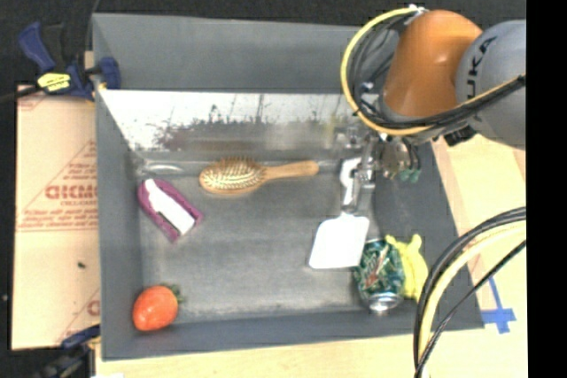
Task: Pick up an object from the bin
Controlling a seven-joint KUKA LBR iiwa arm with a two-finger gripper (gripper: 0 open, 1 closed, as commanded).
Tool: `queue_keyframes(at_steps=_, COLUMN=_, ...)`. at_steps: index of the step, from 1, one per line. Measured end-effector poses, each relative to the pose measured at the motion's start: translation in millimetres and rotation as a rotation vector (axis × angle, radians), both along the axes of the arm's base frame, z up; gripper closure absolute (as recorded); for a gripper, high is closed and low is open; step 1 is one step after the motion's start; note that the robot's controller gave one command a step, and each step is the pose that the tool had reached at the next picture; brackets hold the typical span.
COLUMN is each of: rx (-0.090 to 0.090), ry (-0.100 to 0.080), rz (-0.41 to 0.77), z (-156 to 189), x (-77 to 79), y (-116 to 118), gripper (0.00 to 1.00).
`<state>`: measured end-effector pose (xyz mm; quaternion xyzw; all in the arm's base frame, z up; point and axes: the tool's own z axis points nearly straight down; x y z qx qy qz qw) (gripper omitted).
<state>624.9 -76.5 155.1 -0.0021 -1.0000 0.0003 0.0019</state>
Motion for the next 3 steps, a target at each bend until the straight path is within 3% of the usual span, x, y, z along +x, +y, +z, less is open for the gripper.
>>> queue_keyframes(at_steps=1, rx=-0.001, ry=-0.008, rz=0.003, z=5, x=1.9, y=0, gripper=0.0)
queue_keyframes(at_steps=2, rx=-0.005, ry=-0.013, rz=0.591, z=-84, x=25.3, y=-45, gripper=0.0)
queue_keyframes(at_steps=3, rx=-0.006, ry=-0.016, rz=0.722, z=-81, x=18.4, y=-40, gripper=0.0)
